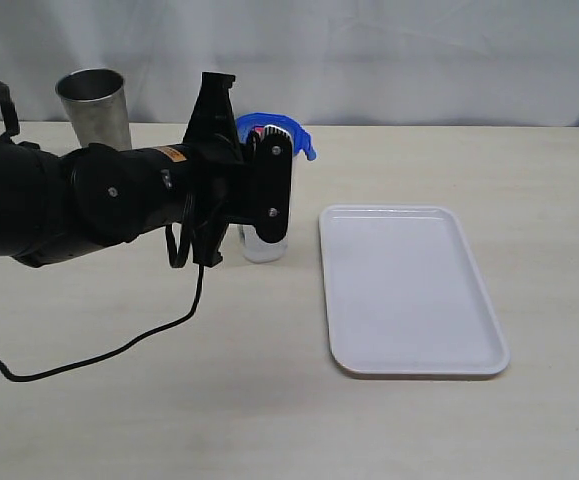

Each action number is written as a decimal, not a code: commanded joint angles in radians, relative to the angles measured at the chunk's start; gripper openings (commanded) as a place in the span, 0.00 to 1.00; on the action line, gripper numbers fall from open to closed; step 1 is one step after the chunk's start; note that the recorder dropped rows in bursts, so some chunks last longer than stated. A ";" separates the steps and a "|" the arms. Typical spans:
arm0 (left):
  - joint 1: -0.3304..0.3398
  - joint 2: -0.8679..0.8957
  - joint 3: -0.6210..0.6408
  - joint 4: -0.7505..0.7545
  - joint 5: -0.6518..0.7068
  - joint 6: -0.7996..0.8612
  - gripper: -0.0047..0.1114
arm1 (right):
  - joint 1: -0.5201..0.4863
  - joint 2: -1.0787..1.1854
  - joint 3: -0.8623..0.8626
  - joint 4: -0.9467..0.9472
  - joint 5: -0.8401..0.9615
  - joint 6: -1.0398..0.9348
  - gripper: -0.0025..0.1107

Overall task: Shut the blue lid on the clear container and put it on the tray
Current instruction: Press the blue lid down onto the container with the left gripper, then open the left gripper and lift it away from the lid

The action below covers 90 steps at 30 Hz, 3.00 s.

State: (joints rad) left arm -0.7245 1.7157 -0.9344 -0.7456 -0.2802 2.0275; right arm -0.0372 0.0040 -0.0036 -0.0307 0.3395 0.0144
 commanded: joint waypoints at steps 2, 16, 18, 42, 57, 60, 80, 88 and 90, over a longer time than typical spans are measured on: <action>-0.008 -0.008 0.003 -0.025 0.005 -0.017 0.04 | -0.006 -0.004 0.004 0.000 -0.008 0.000 0.06; -0.008 -0.008 0.003 -0.029 0.017 -0.022 0.04 | -0.006 -0.004 0.004 0.000 -0.008 0.000 0.06; -0.008 -0.008 0.003 -0.029 0.017 -0.022 0.07 | -0.006 -0.004 0.004 0.000 -0.008 0.000 0.06; -0.009 -0.008 0.003 -0.059 0.043 -0.022 0.42 | -0.006 -0.004 0.004 0.000 -0.008 0.000 0.06; -0.009 -0.010 0.003 -0.115 0.059 -0.022 0.48 | -0.006 -0.004 0.004 0.000 -0.008 0.000 0.06; -0.009 -0.018 0.003 -0.111 0.059 -0.022 0.48 | -0.006 -0.004 0.004 0.000 -0.008 0.000 0.06; -0.009 -0.171 0.003 -0.490 0.116 -0.022 0.46 | -0.006 -0.004 0.004 0.000 -0.008 0.000 0.06; 0.002 -0.201 0.003 -0.579 -0.025 -0.020 0.06 | -0.006 -0.004 0.004 0.000 -0.008 0.000 0.06; 0.034 -0.199 0.001 -0.610 0.020 -0.022 0.04 | -0.006 -0.004 0.004 0.000 -0.008 0.000 0.06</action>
State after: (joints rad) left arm -0.7219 1.5228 -0.9327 -1.3004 -0.2761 2.0147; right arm -0.0372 0.0040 -0.0036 -0.0307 0.3395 0.0144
